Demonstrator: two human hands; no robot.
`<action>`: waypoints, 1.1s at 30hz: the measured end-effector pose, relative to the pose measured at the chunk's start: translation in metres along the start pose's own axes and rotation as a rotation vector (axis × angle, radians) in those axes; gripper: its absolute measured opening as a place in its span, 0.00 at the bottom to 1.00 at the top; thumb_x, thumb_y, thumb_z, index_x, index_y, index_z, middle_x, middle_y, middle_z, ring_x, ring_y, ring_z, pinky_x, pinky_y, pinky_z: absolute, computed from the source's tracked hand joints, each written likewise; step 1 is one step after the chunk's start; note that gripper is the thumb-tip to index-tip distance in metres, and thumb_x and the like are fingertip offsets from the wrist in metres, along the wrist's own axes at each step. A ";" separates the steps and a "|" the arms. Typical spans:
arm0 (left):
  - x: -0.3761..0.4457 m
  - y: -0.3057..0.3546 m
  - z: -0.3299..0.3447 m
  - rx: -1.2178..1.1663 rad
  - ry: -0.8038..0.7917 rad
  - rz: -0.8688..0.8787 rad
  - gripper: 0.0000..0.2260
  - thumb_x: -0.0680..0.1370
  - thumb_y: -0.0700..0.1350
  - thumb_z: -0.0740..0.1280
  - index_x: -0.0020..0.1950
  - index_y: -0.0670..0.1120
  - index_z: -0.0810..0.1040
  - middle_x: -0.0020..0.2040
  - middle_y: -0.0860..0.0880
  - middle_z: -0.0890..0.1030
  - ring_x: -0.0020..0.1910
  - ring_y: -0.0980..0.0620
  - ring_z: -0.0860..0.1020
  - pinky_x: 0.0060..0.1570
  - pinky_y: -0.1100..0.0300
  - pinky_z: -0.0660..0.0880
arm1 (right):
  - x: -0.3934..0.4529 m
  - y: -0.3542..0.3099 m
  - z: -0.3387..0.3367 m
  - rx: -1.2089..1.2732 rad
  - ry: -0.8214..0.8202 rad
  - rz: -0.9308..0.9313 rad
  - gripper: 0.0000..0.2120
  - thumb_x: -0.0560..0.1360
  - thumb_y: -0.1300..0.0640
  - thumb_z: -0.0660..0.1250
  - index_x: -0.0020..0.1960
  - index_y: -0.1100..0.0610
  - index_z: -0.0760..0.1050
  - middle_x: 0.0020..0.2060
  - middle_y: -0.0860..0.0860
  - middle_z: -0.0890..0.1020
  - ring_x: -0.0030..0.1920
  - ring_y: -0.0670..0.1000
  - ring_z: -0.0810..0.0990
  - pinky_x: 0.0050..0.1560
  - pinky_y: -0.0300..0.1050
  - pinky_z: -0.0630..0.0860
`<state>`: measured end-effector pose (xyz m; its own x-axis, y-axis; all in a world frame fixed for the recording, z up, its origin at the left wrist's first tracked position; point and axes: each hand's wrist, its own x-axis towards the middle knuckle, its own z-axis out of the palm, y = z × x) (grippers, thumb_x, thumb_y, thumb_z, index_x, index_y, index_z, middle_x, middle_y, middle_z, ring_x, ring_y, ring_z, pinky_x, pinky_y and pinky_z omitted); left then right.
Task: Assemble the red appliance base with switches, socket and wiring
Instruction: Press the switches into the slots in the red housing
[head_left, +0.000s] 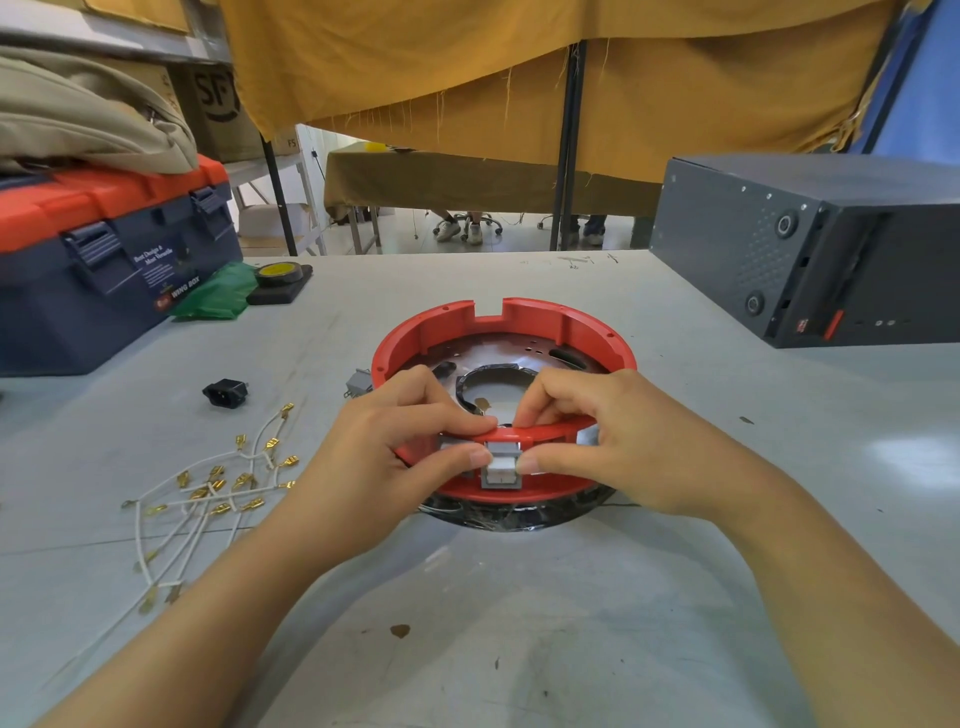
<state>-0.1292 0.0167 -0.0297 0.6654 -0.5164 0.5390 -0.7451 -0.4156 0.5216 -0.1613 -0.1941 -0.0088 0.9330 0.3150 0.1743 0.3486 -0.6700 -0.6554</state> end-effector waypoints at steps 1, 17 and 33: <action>0.000 0.000 0.000 0.000 0.000 0.000 0.12 0.71 0.53 0.68 0.51 0.50 0.83 0.42 0.52 0.77 0.42 0.55 0.76 0.40 0.62 0.73 | 0.000 0.000 0.000 0.004 -0.002 0.002 0.07 0.71 0.50 0.72 0.46 0.44 0.75 0.41 0.37 0.82 0.45 0.36 0.80 0.45 0.27 0.75; 0.001 0.002 0.002 -0.030 0.018 -0.033 0.12 0.71 0.52 0.67 0.50 0.51 0.83 0.41 0.53 0.76 0.42 0.56 0.75 0.40 0.65 0.73 | 0.004 0.002 0.000 -0.010 0.019 -0.041 0.04 0.72 0.51 0.71 0.44 0.45 0.77 0.40 0.40 0.82 0.43 0.38 0.80 0.45 0.32 0.76; 0.002 0.002 0.005 -0.021 0.023 -0.081 0.06 0.73 0.46 0.70 0.49 0.52 0.84 0.41 0.52 0.76 0.43 0.55 0.74 0.40 0.60 0.74 | 0.004 0.003 0.000 -0.047 0.039 -0.055 0.02 0.73 0.50 0.70 0.44 0.45 0.77 0.40 0.40 0.82 0.45 0.39 0.80 0.45 0.38 0.79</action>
<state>-0.1299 0.0110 -0.0308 0.7246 -0.4639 0.5097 -0.6878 -0.4392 0.5780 -0.1570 -0.1945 -0.0104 0.9146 0.3269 0.2381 0.4028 -0.6836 -0.6086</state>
